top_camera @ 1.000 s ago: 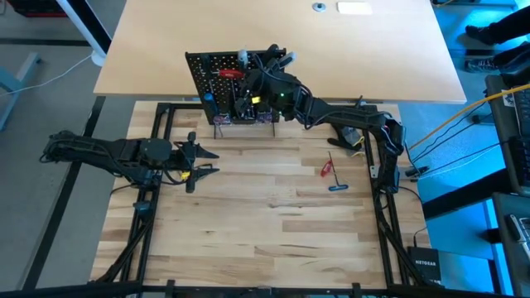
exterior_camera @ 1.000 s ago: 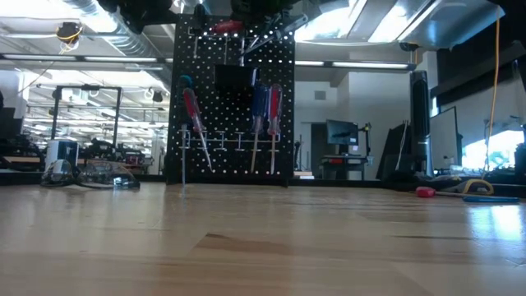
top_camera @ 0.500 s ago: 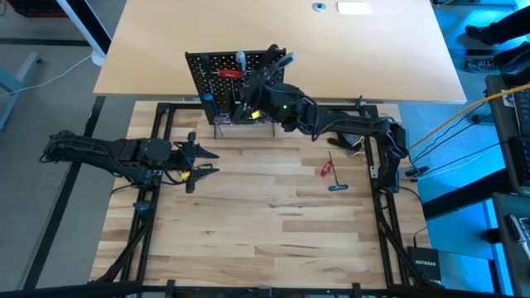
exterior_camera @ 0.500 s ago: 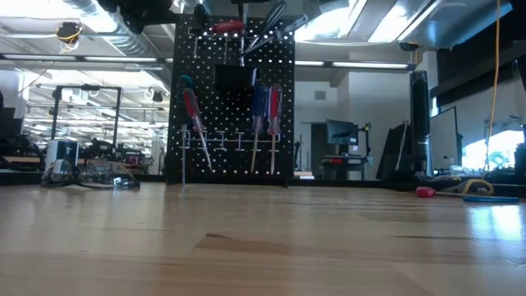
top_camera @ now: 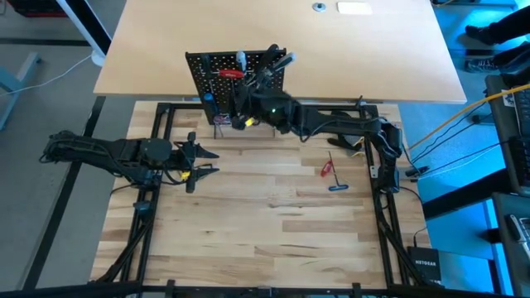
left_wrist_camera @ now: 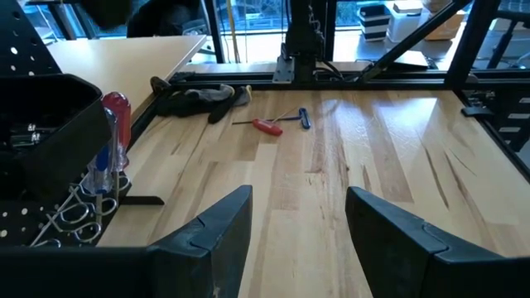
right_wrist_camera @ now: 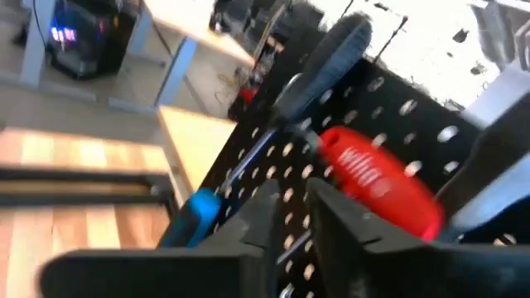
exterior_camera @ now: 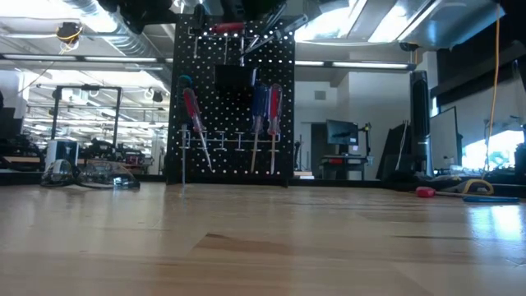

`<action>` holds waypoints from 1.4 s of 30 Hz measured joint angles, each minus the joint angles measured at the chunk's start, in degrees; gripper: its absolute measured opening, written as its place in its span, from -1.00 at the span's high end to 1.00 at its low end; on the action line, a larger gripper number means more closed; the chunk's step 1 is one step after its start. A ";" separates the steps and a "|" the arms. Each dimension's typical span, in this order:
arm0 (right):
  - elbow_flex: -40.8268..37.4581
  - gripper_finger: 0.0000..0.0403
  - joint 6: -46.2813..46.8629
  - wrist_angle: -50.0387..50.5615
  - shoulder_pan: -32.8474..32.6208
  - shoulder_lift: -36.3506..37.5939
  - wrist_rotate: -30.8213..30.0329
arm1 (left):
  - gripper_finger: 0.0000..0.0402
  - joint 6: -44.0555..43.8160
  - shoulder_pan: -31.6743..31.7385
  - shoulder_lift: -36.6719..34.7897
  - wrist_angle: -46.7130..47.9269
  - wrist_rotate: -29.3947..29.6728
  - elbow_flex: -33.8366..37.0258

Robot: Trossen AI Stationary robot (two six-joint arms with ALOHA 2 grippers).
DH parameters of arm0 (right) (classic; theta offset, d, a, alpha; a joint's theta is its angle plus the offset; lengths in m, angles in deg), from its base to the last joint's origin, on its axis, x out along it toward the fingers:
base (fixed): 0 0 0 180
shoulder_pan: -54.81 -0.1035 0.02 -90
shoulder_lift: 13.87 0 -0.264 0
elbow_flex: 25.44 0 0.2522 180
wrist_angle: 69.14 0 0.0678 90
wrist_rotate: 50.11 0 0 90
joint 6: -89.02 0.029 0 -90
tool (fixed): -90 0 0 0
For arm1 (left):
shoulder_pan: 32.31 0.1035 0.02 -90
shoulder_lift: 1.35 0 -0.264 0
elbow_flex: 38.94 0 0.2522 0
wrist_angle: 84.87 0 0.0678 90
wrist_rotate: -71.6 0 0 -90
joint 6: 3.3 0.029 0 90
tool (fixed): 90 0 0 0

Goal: Hang tools onto peg board
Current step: Hang the bottom red t-handle hex key on the peg board

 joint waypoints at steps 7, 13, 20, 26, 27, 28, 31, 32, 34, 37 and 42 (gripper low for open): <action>-0.02 0.96 0.17 -6.51 2.35 -2.25 3.02 | 0.08 0.28 -0.02 0.00 -0.04 -0.01 0.00; 0.07 0.91 -0.03 -8.66 2.32 -1.96 -0.08 | 0.08 0.26 0.00 0.00 0.06 0.00 0.00; 0.04 0.97 -0.07 -9.79 3.18 -1.97 0.87 | 0.08 0.20 -0.02 0.00 0.06 -0.02 0.00; 0.04 0.95 1.65 -9.91 4.70 -1.97 0.63 | 0.08 0.34 -0.01 0.00 0.05 -0.02 0.00; 0.04 0.95 1.68 -9.82 4.97 -1.97 0.79 | 0.08 0.37 -0.01 0.00 0.05 -0.01 0.00; 0.04 0.96 1.68 -9.78 4.97 -1.97 0.87 | 0.08 0.39 -0.01 0.00 0.06 -0.01 0.00; 0.04 0.98 1.71 -9.70 5.32 -1.97 1.05 | 0.08 0.41 -0.01 0.00 0.04 -0.01 0.00; 0.04 0.98 1.71 -9.58 5.33 -1.97 1.48 | 0.08 0.41 -0.02 0.00 0.06 -0.02 0.00; 0.04 0.98 1.71 -9.40 5.34 -1.97 2.00 | 0.08 0.41 -0.02 0.00 0.06 0.00 0.00; 0.04 0.95 1.67 -9.43 5.23 -1.97 3.06 | 0.08 0.40 0.00 0.00 0.06 -0.02 0.00; 0.04 0.96 1.26 -8.24 5.27 -1.97 2.45 | 0.08 0.41 -0.02 0.00 0.06 -0.01 0.00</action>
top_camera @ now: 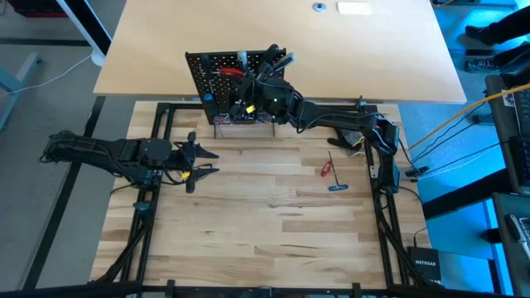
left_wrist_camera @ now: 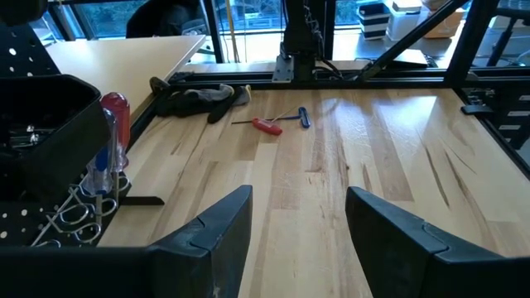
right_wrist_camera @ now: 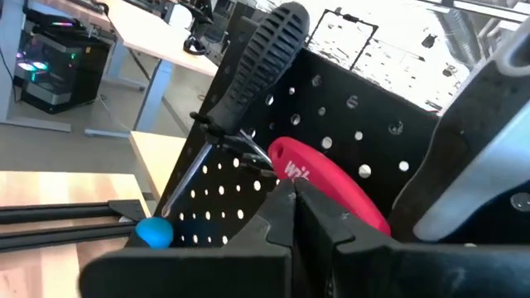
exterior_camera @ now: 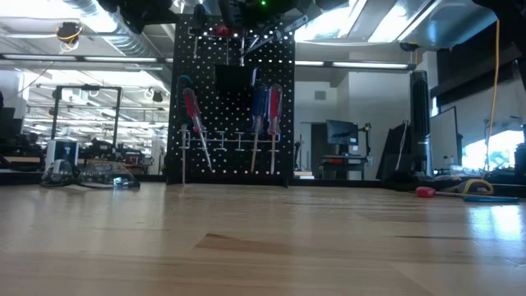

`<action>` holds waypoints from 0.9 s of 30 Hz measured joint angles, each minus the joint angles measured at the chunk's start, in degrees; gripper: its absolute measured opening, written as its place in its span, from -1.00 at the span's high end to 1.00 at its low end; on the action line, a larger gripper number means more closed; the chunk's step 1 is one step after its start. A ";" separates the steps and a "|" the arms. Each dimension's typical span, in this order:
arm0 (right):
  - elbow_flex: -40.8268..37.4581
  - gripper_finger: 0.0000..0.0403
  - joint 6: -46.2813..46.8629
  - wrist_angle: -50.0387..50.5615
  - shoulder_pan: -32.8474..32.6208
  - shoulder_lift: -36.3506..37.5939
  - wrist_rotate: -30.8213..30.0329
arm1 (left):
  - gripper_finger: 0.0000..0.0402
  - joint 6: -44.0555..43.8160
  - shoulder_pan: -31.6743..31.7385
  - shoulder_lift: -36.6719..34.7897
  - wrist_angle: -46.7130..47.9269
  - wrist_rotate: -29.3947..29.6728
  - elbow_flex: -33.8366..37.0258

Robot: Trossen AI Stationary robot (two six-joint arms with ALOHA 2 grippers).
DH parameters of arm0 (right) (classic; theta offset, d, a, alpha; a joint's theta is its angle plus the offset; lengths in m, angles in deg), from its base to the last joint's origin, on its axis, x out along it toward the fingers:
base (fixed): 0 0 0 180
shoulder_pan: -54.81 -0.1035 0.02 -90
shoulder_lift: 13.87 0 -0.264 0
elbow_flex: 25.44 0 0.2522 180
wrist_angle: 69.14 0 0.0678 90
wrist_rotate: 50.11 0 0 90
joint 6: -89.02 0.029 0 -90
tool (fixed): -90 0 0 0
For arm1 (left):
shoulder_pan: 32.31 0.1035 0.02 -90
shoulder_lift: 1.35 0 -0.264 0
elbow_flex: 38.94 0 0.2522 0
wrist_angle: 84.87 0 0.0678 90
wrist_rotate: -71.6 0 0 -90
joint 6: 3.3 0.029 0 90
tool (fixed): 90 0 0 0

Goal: Hang tools onto peg board
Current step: Hang the bottom red t-handle hex key on the peg board, then hang the red t-handle hex key on the peg board

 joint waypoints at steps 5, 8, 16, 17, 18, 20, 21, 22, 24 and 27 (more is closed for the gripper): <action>0.00 0.97 0.05 0.58 0.23 0.00 -0.46 | 0.08 -0.01 0.02 0.00 0.00 -0.01 0.00; 0.00 0.96 -0.22 0.21 -0.65 0.00 -0.38 | 0.08 -0.01 0.00 0.00 0.00 -0.01 0.00; 0.00 0.95 -3.10 0.85 -5.62 1.29 -2.67 | 0.08 -0.27 0.00 0.00 0.04 0.00 0.00; 0.00 0.95 -3.10 1.65 -6.45 1.81 -3.04 | 0.08 -0.29 0.01 0.00 0.04 0.00 0.00; 0.00 0.95 -3.09 4.01 -7.29 2.73 -3.25 | 0.08 -0.35 0.00 0.00 0.07 0.01 0.00; 0.02 0.95 -3.08 9.42 -9.30 4.48 -3.33 | 0.08 -0.40 0.01 0.00 0.20 -0.01 0.00; 0.02 0.95 -3.04 13.77 -10.29 5.64 -3.13 | 0.08 -0.54 0.02 0.00 0.27 0.01 0.00; 0.02 0.95 -2.51 17.61 -11.33 6.82 -2.98 | 0.08 -0.76 0.02 0.00 0.45 0.01 0.00; 0.02 0.95 0.09 26.25 -13.45 9.38 -2.02 | 0.08 -0.89 0.01 0.00 0.72 0.01 0.00; 0.02 0.95 6.36 38.85 -16.56 13.34 -1.59 | 0.08 -0.98 -0.09 0.00 0.79 0.01 0.00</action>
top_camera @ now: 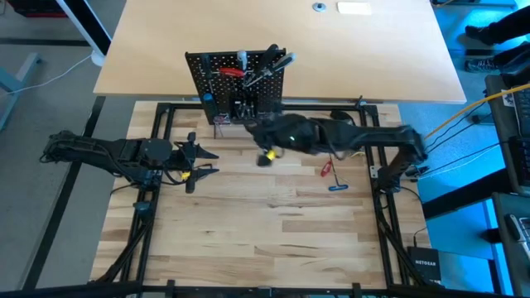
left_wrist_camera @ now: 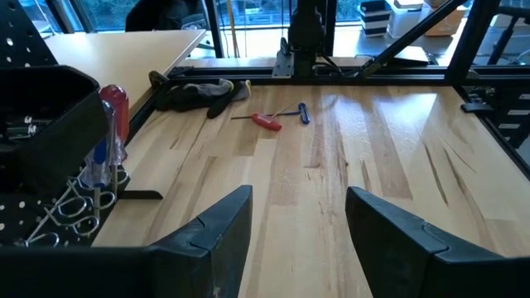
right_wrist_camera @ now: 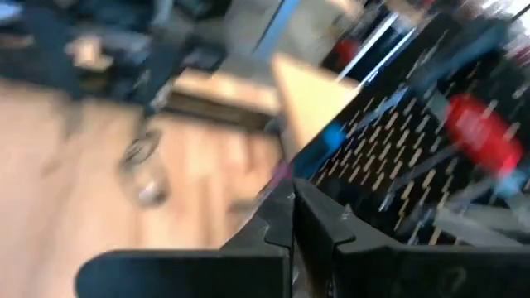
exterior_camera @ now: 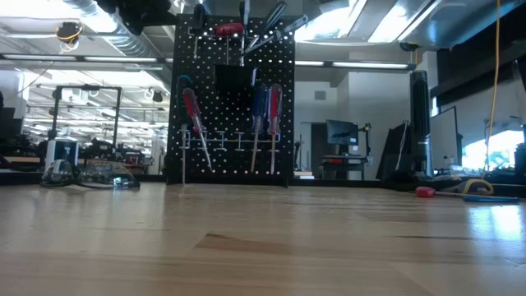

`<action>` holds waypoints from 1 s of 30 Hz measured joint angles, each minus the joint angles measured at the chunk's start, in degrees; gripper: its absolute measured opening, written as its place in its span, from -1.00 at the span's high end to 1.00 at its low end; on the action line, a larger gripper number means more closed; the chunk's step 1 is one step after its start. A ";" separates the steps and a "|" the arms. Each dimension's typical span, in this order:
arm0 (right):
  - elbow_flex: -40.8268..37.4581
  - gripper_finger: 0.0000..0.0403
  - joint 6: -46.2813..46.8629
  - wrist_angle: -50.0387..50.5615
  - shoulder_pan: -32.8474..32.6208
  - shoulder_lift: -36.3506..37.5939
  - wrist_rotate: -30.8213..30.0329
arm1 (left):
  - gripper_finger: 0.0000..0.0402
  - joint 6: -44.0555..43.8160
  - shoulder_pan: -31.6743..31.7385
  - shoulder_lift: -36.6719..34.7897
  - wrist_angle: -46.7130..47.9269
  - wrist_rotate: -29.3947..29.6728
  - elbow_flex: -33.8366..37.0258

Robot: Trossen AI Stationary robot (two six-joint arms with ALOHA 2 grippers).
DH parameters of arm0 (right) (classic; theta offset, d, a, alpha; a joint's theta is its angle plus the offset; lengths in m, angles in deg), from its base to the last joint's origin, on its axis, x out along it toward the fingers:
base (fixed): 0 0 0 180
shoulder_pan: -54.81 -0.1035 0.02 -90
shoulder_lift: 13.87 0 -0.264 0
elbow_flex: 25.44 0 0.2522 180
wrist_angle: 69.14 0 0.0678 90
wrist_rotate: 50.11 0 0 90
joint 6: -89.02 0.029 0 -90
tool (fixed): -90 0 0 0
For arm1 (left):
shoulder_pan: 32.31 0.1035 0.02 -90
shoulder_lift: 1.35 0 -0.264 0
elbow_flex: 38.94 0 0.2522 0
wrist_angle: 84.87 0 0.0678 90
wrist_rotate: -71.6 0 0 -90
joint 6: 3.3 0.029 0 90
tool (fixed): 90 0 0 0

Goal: Hang tools onto peg board
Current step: Hang the red t-handle hex key on the peg board

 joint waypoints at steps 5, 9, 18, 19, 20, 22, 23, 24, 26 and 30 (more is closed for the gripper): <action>0.00 0.95 12.89 20.07 -5.43 4.10 -0.66 | 0.08 -0.11 0.00 0.00 0.19 -0.01 0.00; 0.00 0.95 23.17 33.31 -10.70 4.47 -7.00 | 0.08 -0.13 0.00 0.00 0.68 0.00 0.00; -7.74 0.95 39.11 41.63 -19.78 6.17 -26.42 | 0.08 -0.13 0.00 0.00 0.73 -0.02 0.00; -9.54 0.95 41.40 43.09 -20.03 6.58 -27.16 | 0.08 -0.13 0.00 0.00 0.82 -0.02 0.00; -11.51 0.95 43.70 44.57 -20.01 7.13 -27.56 | 0.08 -0.13 0.00 0.00 0.81 0.00 0.00; -16.25 0.95 49.86 47.32 -19.84 8.02 -29.24 | 0.08 -0.13 0.00 0.00 1.03 -0.02 0.00; -18.77 0.95 53.54 48.79 -19.59 8.46 -30.34 | 0.08 -0.39 0.00 0.00 1.05 -0.02 0.00; -21.09 0.95 57.22 50.22 -19.24 8.88 -31.00 | 0.08 -0.54 0.00 0.00 1.11 0.00 0.00; -25.21 0.95 63.63 53.15 -17.92 9.82 -29.60 | 0.08 -0.70 0.00 0.00 1.06 -0.01 0.00; -32.79 0.93 69.36 54.02 -14.25 10.68 -20.28 | 0.08 -1.22 0.00 0.00 1.07 0.00 0.00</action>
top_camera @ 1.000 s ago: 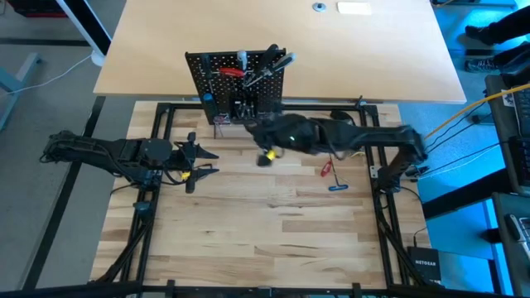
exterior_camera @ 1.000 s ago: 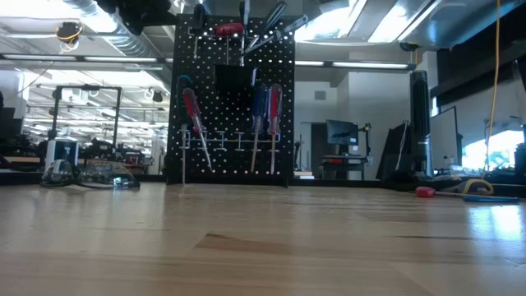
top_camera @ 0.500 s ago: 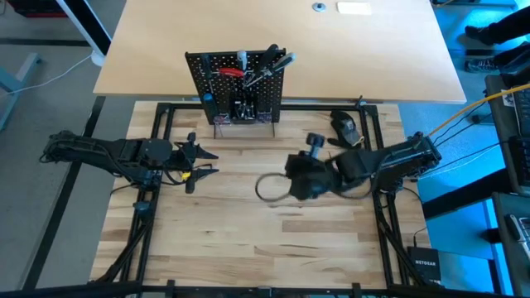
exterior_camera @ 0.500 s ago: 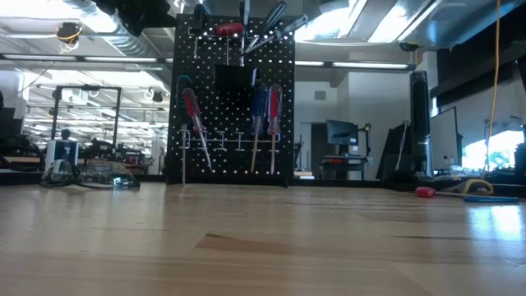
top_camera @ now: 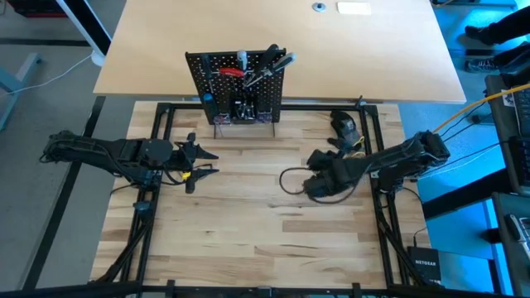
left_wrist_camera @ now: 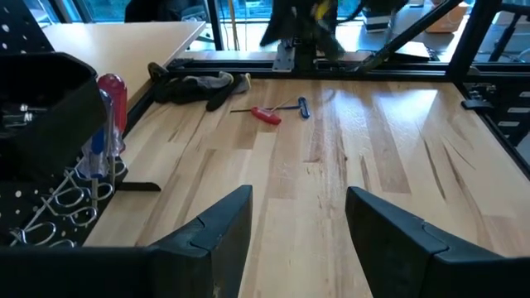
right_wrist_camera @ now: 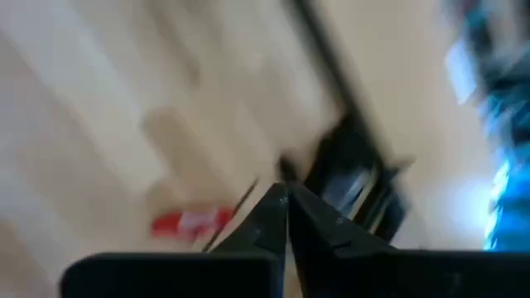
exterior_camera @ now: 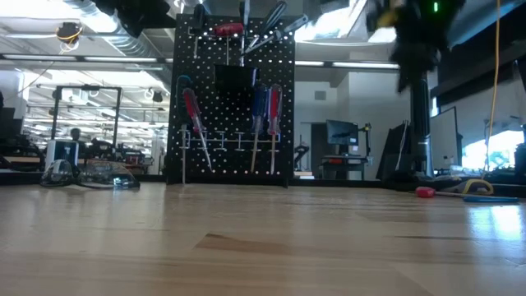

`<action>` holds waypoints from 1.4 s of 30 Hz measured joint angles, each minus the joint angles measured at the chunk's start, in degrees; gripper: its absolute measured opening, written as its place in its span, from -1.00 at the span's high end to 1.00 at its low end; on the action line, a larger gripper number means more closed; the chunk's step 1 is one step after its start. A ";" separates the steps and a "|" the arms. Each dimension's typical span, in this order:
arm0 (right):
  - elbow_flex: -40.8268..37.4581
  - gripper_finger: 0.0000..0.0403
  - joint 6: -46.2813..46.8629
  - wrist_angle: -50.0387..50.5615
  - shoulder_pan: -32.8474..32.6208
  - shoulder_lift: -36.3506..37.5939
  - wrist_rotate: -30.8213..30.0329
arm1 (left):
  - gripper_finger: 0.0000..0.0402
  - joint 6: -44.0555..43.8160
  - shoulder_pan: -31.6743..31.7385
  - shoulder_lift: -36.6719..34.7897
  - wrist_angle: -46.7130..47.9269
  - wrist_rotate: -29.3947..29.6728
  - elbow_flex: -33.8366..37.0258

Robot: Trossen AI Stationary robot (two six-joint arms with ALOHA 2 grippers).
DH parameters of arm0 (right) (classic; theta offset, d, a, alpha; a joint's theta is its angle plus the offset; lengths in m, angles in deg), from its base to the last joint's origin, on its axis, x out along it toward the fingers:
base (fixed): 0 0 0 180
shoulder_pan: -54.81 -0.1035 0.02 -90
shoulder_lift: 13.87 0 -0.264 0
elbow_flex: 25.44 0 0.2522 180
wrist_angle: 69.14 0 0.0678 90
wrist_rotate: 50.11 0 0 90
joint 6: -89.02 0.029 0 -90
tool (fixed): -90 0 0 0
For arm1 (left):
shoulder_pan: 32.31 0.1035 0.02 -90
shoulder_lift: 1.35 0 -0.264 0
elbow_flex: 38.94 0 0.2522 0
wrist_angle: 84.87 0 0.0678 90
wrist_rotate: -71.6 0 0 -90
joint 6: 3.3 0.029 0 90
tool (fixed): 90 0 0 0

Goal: Hang tools onto peg board
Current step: Hang the red t-handle hex key on the peg board

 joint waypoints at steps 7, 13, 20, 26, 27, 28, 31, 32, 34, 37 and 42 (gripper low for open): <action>-9.24 0.51 -3.91 -6.50 6.98 0.31 18.57 | 0.08 -0.15 0.00 0.00 -0.03 -0.01 0.00; -16.69 0.27 -13.44 -17.30 12.64 0.31 31.38 | 0.08 -0.15 0.00 0.00 0.01 -0.02 0.00; -21.53 0.27 -21.10 -24.56 20.18 0.24 38.34 | 0.08 -0.15 0.00 0.00 0.04 -0.02 0.00; -22.96 0.32 -25.34 -25.88 24.56 0.24 38.53 | 0.08 0.22 0.00 0.00 0.59 0.00 0.00; -23.22 0.33 -25.92 -26.06 24.96 0.24 38.76 | 0.08 0.22 0.00 0.00 0.69 -0.02 0.00; -23.52 0.35 -26.16 -26.28 25.27 0.24 38.85 | 0.08 0.22 0.00 0.00 0.72 -0.01 0.00; -24.42 0.40 -26.61 -27.69 25.24 0.24 39.18 | 0.08 -0.02 0.00 0.00 0.98 -0.02 0.00; -24.81 0.43 -26.76 -28.23 25.12 0.24 39.30 | 0.08 -0.02 0.00 0.00 0.94 -0.02 0.00; -26.01 0.48 -26.96 -30.13 25.12 0.24 39.30 | 0.08 -0.07 0.00 0.00 0.92 -0.01 0.00; -28.01 0.56 -26.96 -33.20 25.12 0.27 39.39 | 0.08 -0.12 0.00 0.00 0.92 -0.01 0.00; -29.33 0.70 -27.05 -34.98 25.10 0.48 39.56 | 0.08 -0.13 0.00 0.00 0.80 0.00 0.00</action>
